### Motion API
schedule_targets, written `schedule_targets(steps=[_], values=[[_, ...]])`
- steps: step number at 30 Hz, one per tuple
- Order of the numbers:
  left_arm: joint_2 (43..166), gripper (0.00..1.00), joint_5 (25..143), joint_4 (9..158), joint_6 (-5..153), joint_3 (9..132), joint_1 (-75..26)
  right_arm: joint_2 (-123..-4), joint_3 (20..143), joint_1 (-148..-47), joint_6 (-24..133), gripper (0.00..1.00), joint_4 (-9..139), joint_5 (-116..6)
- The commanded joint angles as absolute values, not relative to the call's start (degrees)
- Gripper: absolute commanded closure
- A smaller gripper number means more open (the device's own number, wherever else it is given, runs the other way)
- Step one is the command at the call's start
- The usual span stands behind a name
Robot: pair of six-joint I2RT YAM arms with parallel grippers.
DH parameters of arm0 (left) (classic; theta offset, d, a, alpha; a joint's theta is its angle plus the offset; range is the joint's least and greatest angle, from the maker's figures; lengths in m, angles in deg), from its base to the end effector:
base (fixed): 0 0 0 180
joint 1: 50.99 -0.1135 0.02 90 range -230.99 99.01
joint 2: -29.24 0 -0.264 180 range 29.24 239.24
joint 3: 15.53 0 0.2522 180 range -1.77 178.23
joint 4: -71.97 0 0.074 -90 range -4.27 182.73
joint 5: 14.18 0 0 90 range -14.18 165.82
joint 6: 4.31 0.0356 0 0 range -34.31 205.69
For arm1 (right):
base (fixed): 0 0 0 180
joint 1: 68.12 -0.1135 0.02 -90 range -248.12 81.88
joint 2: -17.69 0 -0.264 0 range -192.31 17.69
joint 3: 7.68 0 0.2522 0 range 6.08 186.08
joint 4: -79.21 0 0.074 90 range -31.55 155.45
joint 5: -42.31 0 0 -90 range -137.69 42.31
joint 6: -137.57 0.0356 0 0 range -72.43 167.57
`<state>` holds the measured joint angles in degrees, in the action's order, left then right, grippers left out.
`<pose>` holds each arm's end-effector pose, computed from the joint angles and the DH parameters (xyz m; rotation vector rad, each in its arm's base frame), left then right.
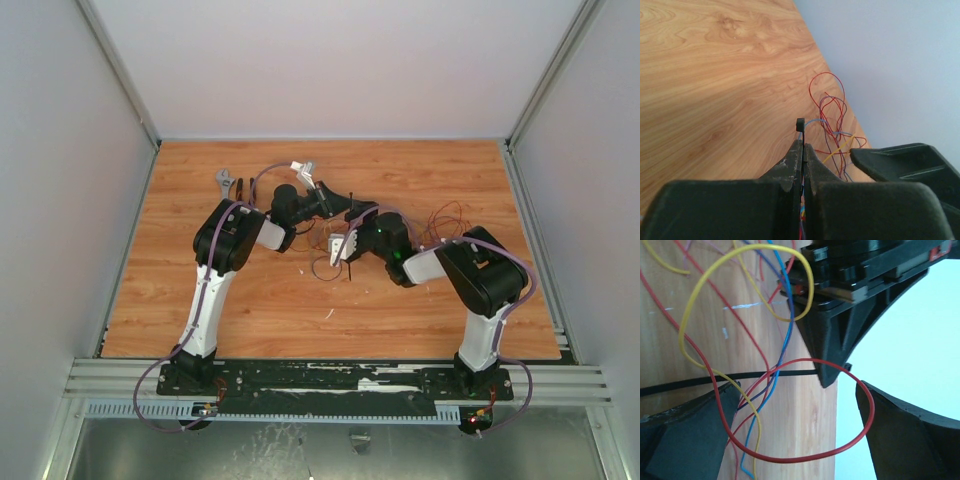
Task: Zip-tie the wires
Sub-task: Tie the cable at the center of the board.
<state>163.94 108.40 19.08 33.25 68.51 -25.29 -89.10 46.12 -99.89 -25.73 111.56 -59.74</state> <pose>0.4147 -0.2209 0.1101 0.1076 1.7441 -1.4750 0.2936 0.1905 0.1265 -1.6158 1.0609 -0.2827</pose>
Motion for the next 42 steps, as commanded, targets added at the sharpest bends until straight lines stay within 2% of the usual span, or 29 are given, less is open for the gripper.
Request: schedule_targets(steps=[1,7,13,20,33,42], values=[[162.6,1.0,108.0,18.6,33.5,68.5,-24.9,-89.4,49.6,-99.6,-25.0,0.01,113.8,-60.8],[162.7,1.0,107.9,18.9,33.8,68.8,-24.7,-89.8,52.0,-99.7,-25.5,0.01,111.2,-61.6],[163.0,1.0,108.0,19.4,33.7,69.8,-24.7,-86.6,46.7,-100.0,-26.6,0.01,107.8,-62.6],[163.3,1.0,108.0,19.7,33.7,70.0,-24.7,-83.5,40.3,-101.4,-25.1,0.01,111.0,-61.6],[163.4,1.0,108.2,20.1,33.7,70.1,-24.7,-75.7,35.1,-101.8,-24.3,0.01,108.7,-61.1],[163.3,1.0,108.3,20.2,33.6,70.0,-24.7,-79.6,34.5,-101.3,-28.7,0.01,110.4,-61.8]])
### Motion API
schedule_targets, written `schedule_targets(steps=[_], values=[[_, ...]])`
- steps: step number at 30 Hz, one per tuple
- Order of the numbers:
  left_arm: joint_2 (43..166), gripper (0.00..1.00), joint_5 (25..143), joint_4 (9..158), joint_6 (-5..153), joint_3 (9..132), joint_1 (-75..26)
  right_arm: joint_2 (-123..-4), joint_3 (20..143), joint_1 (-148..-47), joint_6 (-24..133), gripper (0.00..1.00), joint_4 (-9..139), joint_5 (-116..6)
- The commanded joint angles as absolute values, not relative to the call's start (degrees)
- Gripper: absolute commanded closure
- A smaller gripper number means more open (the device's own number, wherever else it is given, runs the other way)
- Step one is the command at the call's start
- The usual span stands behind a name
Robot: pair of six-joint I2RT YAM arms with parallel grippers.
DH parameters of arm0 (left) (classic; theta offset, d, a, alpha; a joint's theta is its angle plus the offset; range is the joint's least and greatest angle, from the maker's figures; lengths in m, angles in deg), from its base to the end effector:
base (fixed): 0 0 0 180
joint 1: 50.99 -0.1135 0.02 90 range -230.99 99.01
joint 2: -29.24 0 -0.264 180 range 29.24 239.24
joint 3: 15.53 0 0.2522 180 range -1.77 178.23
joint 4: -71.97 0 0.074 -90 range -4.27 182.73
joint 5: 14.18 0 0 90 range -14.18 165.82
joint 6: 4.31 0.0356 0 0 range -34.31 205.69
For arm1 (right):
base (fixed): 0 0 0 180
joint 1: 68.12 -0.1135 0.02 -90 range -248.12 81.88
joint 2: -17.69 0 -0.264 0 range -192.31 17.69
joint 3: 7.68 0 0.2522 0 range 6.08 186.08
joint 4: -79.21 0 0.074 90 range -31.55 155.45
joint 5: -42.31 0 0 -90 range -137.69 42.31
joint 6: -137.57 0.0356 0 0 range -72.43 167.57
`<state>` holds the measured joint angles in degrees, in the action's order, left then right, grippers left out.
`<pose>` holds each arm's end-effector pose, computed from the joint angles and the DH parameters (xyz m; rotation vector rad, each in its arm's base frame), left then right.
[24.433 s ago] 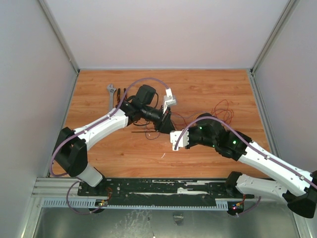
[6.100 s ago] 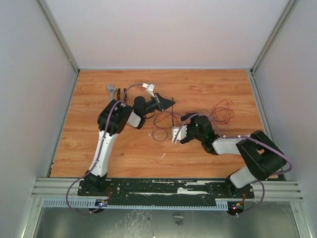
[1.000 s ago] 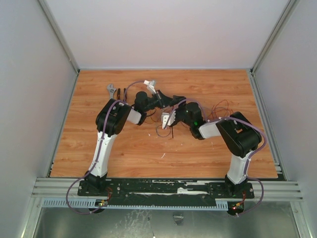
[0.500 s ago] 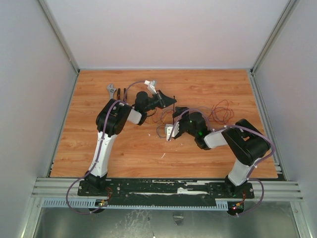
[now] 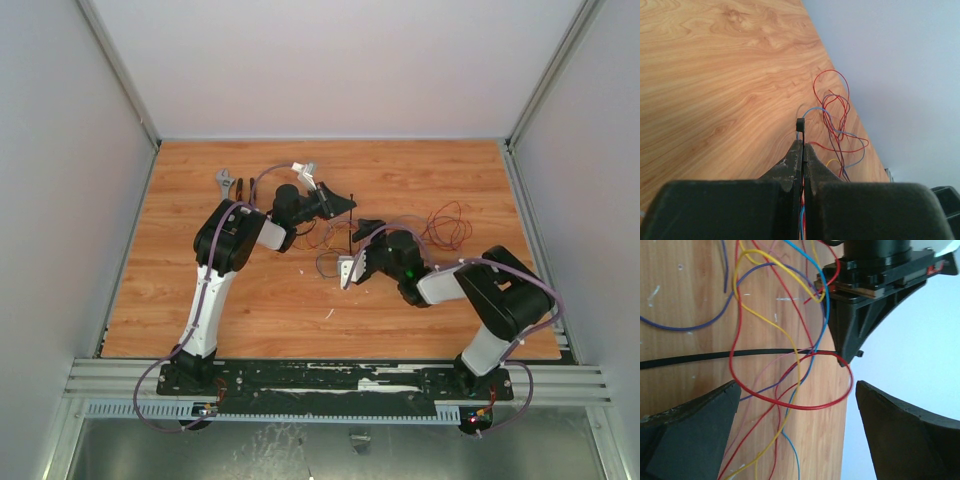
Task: Zip-tie the wires
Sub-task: Tie the cable at the center of the board.
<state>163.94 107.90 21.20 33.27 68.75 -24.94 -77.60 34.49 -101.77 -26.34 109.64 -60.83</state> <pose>0.4144 -0.2236 0.1074 0.0916 1.7779 -1.4691 0.2419 0.1707 0.1327 -1.6680 1.0356 -0.2369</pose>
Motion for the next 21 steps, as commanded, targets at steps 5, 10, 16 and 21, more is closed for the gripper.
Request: schedule_targets(steps=[5,10,16,21], values=[[163.1,1.0,108.3,20.1,33.6,69.9,-24.7,-82.3,35.8,-100.9,-31.2,0.01,111.3,-61.3],[162.9,1.0,108.4,20.1,33.5,70.0,-24.7,-85.4,36.7,-100.5,-34.7,0.01,113.9,-61.4],[163.0,1.0,108.4,20.1,33.5,69.9,-24.7,-86.9,36.0,-101.0,-36.0,0.01,117.7,-62.7],[163.2,1.0,108.4,20.1,33.4,70.0,-24.7,-86.7,36.1,-103.2,-36.0,0.01,116.8,-63.4]])
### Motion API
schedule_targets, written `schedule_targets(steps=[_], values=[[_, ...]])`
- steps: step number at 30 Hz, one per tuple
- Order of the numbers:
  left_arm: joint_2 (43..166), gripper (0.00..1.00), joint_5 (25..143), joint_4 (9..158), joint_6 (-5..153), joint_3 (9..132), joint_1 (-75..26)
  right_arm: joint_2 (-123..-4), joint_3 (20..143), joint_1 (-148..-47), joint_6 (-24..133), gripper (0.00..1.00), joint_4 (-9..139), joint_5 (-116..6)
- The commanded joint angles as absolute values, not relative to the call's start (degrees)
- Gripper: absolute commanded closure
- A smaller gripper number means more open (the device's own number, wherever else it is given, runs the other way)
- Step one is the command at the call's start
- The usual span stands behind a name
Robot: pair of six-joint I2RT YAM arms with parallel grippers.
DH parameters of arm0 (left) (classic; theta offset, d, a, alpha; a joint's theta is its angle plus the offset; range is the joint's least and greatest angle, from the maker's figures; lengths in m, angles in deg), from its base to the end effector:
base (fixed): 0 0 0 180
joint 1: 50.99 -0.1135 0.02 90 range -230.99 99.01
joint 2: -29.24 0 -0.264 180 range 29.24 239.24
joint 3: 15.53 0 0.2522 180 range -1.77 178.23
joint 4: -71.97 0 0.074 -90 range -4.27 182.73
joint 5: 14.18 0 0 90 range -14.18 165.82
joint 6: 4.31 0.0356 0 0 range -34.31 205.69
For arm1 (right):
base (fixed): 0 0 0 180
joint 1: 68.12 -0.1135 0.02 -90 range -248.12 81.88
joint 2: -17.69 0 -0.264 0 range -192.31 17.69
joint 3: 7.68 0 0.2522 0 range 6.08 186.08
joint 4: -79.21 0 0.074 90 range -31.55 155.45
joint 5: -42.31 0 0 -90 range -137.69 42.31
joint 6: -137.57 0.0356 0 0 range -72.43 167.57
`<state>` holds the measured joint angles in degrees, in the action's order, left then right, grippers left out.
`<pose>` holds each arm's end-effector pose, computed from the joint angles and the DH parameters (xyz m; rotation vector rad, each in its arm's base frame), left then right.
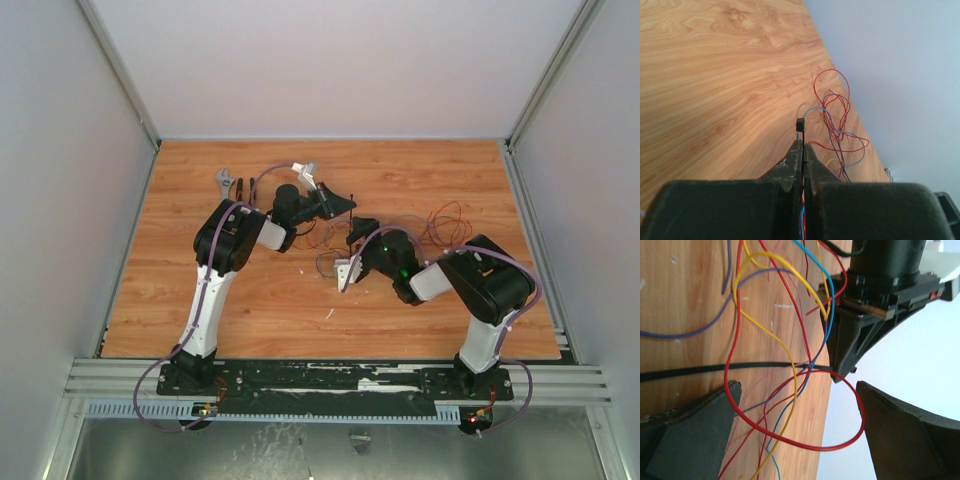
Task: Zip-tie the wires
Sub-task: Tie the cable at the center of the board.
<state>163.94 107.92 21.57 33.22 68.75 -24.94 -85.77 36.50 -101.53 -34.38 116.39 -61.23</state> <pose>0.4144 -0.2236 0.1067 0.0884 1.7850 -1.4691 0.2549 0.1782 0.1126 -1.7342 0.9124 -0.3291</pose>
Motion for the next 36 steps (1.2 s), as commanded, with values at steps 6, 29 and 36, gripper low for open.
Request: schedule_targets(steps=[6,29,36], values=[[163.1,1.0,108.5,20.1,33.3,70.1,-24.6,-88.3,36.8,-104.9,-35.5,0.01,116.8,-63.7],[163.5,1.0,108.6,20.2,33.0,70.6,-24.7,-88.2,35.5,-108.6,-35.2,0.08,114.3,-60.8],[163.6,1.0,108.6,20.2,32.9,70.6,-24.7,-87.8,37.6,-108.7,-33.9,0.25,110.5,-62.8]])
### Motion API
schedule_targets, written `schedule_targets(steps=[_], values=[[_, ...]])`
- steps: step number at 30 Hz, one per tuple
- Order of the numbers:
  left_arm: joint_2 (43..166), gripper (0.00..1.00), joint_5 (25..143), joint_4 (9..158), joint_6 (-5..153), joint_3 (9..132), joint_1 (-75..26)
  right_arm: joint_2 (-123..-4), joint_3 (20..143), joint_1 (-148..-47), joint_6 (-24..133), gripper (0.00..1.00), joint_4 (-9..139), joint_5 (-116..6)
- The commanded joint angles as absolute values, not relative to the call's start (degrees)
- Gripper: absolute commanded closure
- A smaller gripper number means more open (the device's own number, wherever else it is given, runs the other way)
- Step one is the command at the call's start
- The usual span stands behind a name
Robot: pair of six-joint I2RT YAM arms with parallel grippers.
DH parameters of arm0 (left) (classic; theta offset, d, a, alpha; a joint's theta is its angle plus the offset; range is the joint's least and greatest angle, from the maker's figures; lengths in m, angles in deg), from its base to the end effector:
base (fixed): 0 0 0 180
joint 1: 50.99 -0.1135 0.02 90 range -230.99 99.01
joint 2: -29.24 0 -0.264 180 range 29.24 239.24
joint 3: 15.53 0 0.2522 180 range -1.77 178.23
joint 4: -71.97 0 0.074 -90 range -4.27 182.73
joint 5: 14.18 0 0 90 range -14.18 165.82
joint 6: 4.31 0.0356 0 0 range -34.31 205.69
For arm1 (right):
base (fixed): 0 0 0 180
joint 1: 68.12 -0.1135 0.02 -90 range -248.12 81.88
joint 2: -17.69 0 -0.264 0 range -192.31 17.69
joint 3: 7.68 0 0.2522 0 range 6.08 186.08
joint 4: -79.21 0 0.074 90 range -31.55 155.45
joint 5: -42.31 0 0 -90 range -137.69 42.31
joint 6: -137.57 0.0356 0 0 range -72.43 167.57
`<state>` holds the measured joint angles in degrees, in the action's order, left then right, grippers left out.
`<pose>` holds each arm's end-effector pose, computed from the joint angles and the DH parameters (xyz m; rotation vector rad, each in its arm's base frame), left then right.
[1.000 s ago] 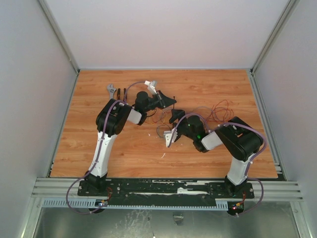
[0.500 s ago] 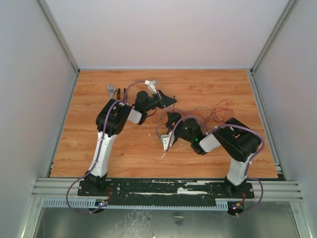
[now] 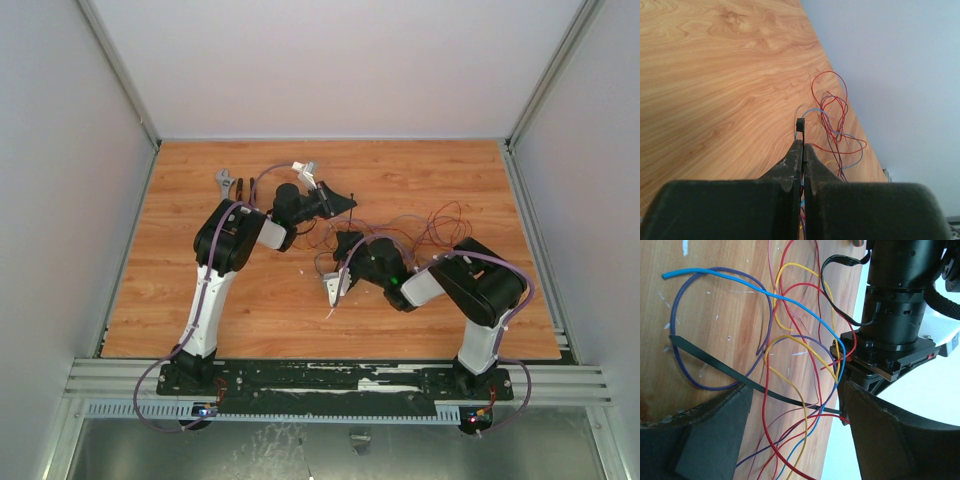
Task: Zip-tie the wires
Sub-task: Tie the cable at the center of the board.
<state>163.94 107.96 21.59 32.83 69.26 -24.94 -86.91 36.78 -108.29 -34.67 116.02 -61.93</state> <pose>0.4160 -0.2244 0.1091 0.0867 1.7781 -1.4755 0.2326 0.2078 0.1073 -1.8003 0.8052 -0.2349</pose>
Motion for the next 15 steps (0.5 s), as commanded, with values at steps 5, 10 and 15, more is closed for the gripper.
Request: schedule_targets(steps=[5,10,15], values=[[163.8,1.0,108.7,20.4,33.0,70.8,-24.7,-87.8,37.2,-109.4,-33.3,0.37,111.1,-62.2],[163.8,1.0,108.7,20.4,33.0,70.8,-24.7,-88.1,37.7,-110.4,-32.9,0.5,110.6,-62.0],[163.8,1.0,108.6,20.6,33.0,71.0,-24.7,-88.2,37.3,-111.4,-32.5,0.54,110.6,-61.2]])
